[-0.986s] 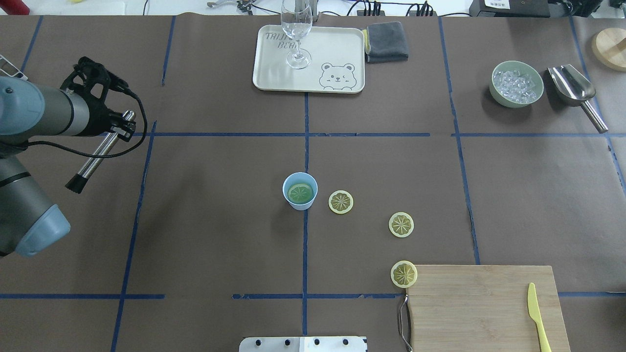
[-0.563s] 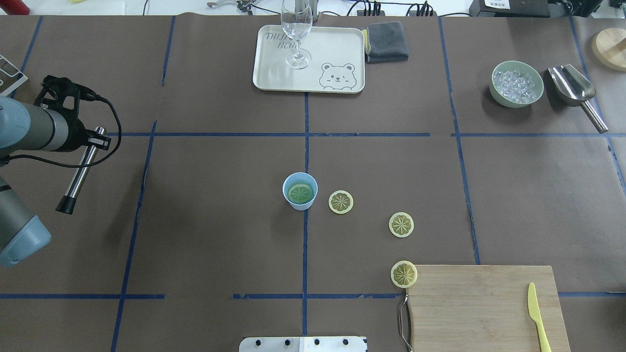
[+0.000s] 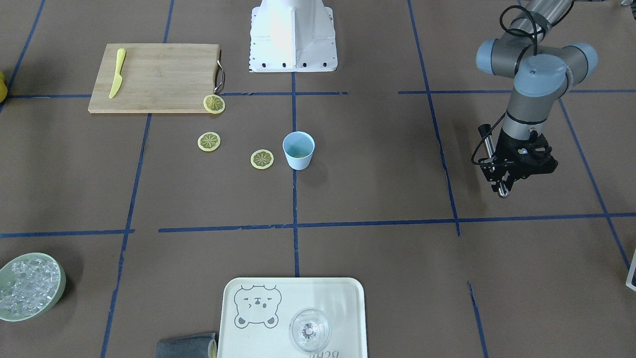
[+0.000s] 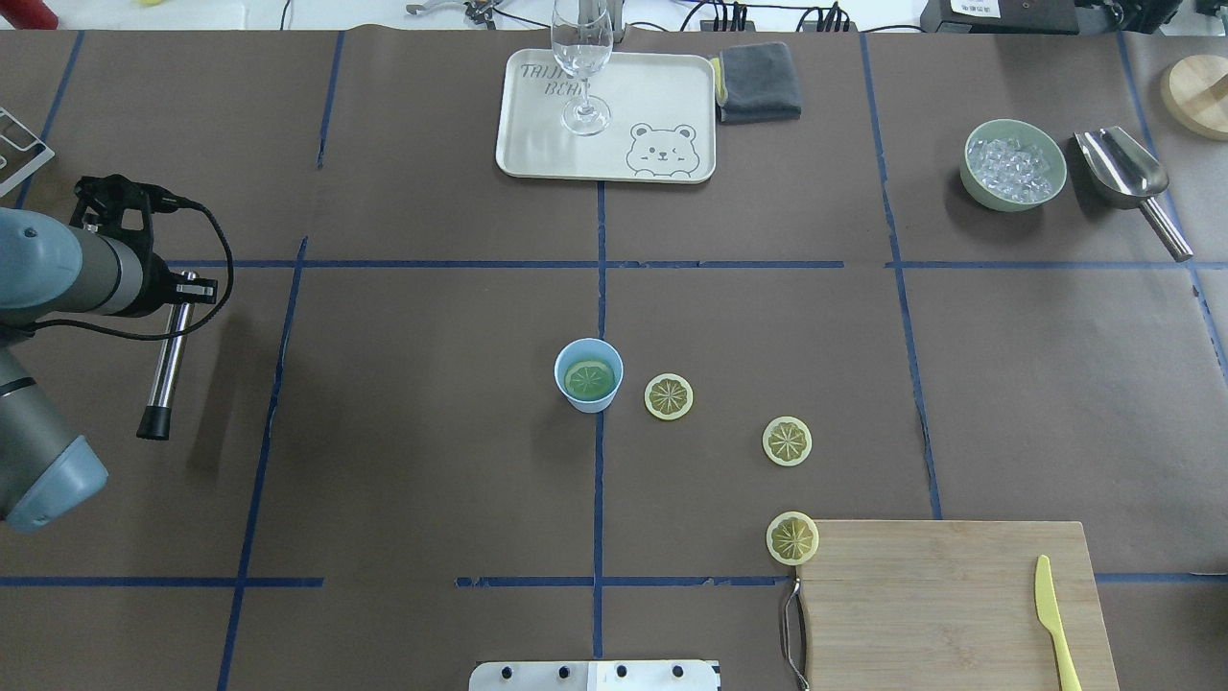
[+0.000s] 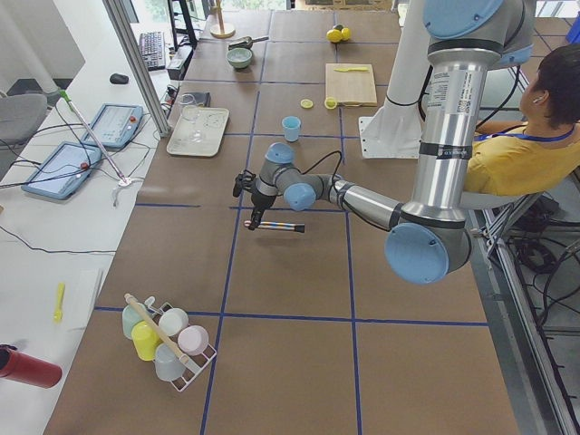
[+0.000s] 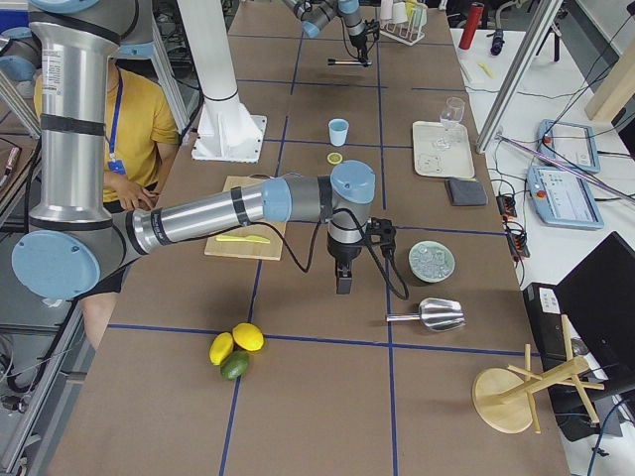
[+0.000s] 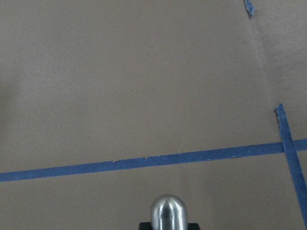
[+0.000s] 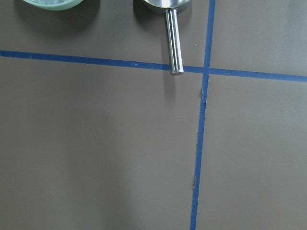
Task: Squeeze lemon into cup
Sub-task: 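Lower the metal rod onto the table and open the left gripper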
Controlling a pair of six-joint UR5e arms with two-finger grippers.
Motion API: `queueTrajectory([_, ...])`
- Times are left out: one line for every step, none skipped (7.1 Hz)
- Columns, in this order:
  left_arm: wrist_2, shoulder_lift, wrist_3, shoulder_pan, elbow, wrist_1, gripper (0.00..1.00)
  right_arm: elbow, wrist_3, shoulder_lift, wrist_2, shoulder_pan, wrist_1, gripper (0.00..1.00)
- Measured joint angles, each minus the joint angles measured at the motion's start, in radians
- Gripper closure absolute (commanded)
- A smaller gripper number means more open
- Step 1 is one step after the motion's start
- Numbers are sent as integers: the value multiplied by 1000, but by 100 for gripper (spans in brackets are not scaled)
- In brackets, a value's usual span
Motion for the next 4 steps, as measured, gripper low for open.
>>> queueTrajectory([13,-7,-35,31,3,3,100,0,0,0,1,0,0,0])
queueTrajectory([28,-11,-56,53,4,4,100,0,0,0,1,1,0,0])
queueTrajectory([36,-10,-61,62,5,4,25,0,0,0,1,1,-1,0])
queueTrajectory([39,-9,-59,66,5,4,0,0,0,0,1,1,-1,0])
